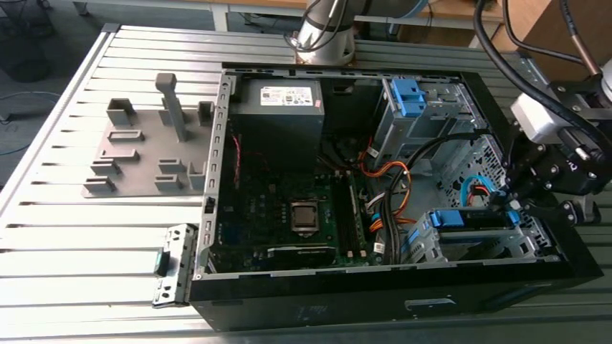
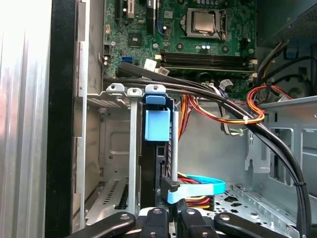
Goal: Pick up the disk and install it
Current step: 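Insert the first disk wire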
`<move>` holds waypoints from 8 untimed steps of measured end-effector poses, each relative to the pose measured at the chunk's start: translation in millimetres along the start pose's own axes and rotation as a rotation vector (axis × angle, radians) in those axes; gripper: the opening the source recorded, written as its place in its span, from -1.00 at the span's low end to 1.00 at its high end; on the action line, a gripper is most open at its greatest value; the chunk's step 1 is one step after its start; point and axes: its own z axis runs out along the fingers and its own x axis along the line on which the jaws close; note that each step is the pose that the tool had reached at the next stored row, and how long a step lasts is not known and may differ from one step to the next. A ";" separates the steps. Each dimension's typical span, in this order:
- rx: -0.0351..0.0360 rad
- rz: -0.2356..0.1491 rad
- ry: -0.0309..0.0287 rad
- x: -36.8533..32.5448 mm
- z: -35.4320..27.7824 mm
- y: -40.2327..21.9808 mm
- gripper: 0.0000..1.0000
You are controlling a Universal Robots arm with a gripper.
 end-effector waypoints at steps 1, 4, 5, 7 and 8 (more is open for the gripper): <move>0.0003 0.000 0.0005 0.1 0.0 1.4 -0.67; 0.0007 0.000 0.0016 1.8 0.0 2.9 -0.67; 0.0007 0.000 0.0019 2.4 0.0 2.9 -0.67; 0.0007 0.000 0.0029 3.4 -0.1 3.0 -0.67; 0.0006 0.000 0.0035 3.9 -0.1 3.1 -0.67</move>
